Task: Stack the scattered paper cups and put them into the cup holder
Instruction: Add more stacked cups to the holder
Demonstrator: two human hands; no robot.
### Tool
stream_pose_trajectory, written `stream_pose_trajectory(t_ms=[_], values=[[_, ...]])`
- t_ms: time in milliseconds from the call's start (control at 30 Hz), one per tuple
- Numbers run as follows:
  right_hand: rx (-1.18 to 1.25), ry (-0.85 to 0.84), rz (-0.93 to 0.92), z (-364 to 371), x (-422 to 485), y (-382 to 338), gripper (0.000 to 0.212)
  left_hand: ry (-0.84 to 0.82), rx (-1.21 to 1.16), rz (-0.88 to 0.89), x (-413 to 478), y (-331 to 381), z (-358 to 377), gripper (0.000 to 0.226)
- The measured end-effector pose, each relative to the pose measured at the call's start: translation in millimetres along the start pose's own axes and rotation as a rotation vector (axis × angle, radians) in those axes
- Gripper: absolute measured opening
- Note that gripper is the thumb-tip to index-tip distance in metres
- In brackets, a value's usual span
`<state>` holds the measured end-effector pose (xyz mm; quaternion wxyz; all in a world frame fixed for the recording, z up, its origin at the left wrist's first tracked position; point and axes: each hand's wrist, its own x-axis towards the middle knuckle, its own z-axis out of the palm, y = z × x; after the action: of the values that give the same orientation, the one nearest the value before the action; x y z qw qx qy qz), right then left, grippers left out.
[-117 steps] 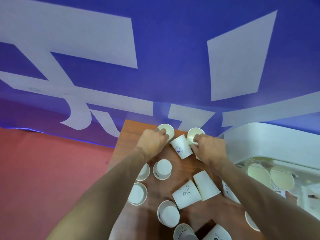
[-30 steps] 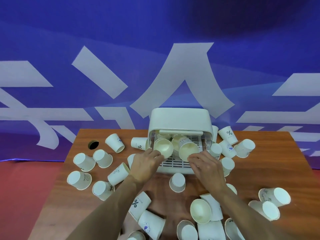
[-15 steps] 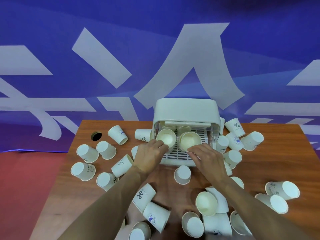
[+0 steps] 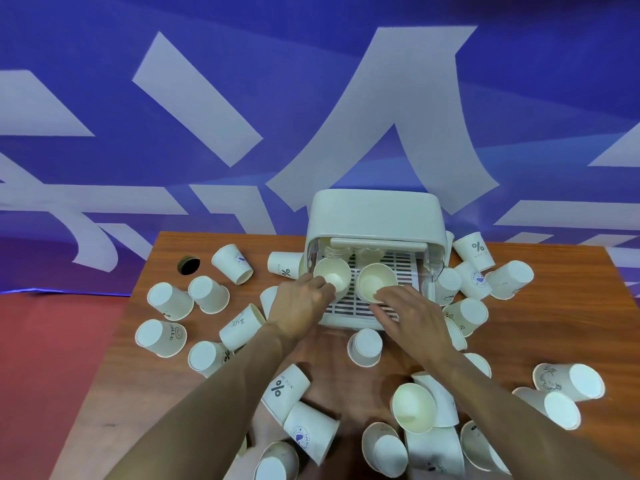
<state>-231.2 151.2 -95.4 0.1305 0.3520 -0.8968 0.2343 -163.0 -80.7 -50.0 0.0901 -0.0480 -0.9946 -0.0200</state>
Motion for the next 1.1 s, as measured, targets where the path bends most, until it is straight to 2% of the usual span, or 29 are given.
stream_pose_trajectory(t_ms=[133,267,333,600,667,767,900,1100], values=[[-0.049,0.014,-0.074,-1,1,5,0.016,-0.010,0.000,-0.023,3,-1,4,0.007],[-0.083,0.001,-0.079,0,6,10,0.015,-0.042,-0.005,-0.024,3,-2,8,0.033],[-0.077,-0.001,-0.069,1,10,10,0.014,-0.056,-0.008,-0.023,2,-3,8,0.035],[-0.068,-0.044,-0.010,1,26,7,0.024,-0.081,-0.008,-0.002,4,-9,10,0.014],[-0.073,-0.056,0.007,0,29,5,0.028,-0.088,-0.007,-0.001,7,-10,11,0.014],[-0.062,-0.103,0.043,-1,33,-1,0.030,-0.136,-0.036,-0.017,10,-10,19,0.010],[-0.026,-0.215,0.122,-4,41,-9,0.027,-0.172,-0.042,-0.008,12,-10,26,0.027],[-0.042,-0.301,0.160,-1,48,-6,0.027,-0.184,-0.040,-0.005,17,-10,34,0.028]])
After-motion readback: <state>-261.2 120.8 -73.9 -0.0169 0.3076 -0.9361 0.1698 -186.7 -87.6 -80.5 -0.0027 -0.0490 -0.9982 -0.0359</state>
